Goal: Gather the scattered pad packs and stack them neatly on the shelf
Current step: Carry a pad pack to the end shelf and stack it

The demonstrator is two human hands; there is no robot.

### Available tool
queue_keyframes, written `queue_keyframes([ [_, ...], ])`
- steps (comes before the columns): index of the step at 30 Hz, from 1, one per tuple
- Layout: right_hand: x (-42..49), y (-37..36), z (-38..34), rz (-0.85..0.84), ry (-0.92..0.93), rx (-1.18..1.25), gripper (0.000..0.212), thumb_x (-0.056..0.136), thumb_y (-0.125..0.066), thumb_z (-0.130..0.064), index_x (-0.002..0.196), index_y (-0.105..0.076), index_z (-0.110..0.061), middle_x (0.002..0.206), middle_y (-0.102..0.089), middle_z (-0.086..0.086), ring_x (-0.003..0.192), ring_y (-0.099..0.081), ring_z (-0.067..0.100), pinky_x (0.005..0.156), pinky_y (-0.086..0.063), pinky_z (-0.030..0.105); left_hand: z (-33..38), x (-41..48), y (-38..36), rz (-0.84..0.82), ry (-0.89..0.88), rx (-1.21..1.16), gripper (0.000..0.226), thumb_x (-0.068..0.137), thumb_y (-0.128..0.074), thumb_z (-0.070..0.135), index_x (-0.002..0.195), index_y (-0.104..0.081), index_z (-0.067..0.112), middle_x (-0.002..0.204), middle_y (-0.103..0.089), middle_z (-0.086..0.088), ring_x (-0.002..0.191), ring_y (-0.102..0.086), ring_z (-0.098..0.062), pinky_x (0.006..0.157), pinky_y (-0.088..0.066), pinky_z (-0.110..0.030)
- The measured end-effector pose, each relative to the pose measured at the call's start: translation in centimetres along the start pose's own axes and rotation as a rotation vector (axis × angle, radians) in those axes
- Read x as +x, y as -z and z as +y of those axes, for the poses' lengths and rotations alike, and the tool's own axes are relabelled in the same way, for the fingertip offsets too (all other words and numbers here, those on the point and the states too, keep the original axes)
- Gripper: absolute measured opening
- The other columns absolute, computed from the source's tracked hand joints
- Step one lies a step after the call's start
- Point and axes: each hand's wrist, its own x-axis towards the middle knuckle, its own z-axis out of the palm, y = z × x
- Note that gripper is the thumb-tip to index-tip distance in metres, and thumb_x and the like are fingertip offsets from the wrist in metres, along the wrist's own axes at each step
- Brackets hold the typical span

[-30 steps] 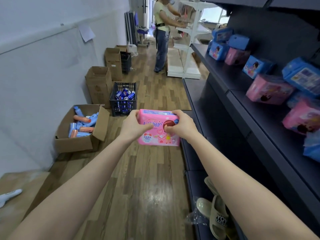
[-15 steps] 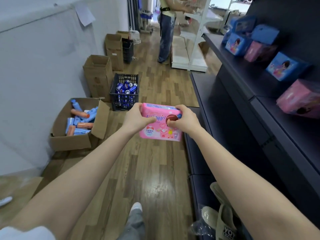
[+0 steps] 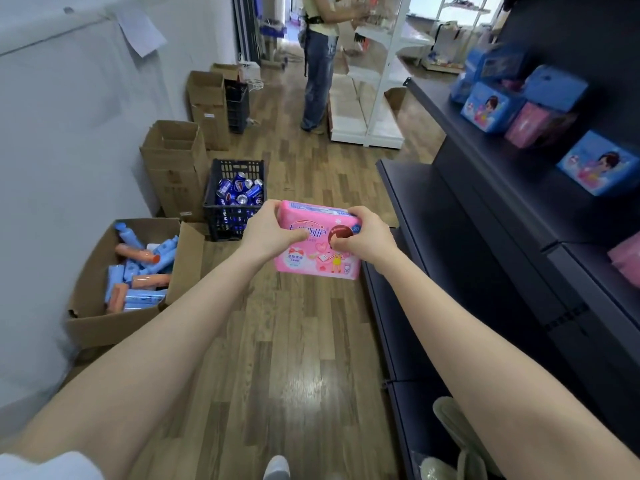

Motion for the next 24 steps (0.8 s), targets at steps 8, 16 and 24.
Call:
queue_keyframes([
  [8,3.8,0.8,1.0,0.032,-0.058,0.024,0.059,0.075,-0.075,-0.02,0.127,-0.046,-0.019,0.104,-0.057,-0.003,0.097,-0.065,0.019,0.089,-0.054,0.04,1.0,4.6,-1.3,-0.035,-0.006,0.031,0.065,0.072,-0.079,0.022,0.126,-0.045,0.012,0.104,-0.056,0.0,0.098,-0.06,-0.019,0.087,-0.051,-0.037],
  [16,9.3,3.1,3.2,0.036,-0.104,0.022,0.06,0.076,-0.075,-0.02,0.128,-0.045,-0.019,0.112,-0.058,0.0,0.098,-0.064,0.018,0.088,-0.055,0.039,2.3,10.3,-4.8,-0.082,-0.004,0.029,0.065,0.071,-0.079,0.022,0.126,-0.044,0.012,0.113,-0.059,-0.001,0.103,-0.06,-0.018,0.09,-0.051,-0.04],
  [24,18.2,8.2,5.0,0.056,-0.057,0.005,0.059,0.076,-0.074,-0.017,0.128,-0.046,-0.016,0.117,-0.06,0.003,0.101,-0.064,0.021,0.089,-0.054,0.04,6.0,19.2,-9.4,-0.047,-0.039,0.055,0.063,0.071,-0.078,0.023,0.124,-0.045,0.014,0.113,-0.06,0.001,0.102,-0.06,-0.017,0.089,-0.05,-0.035],
])
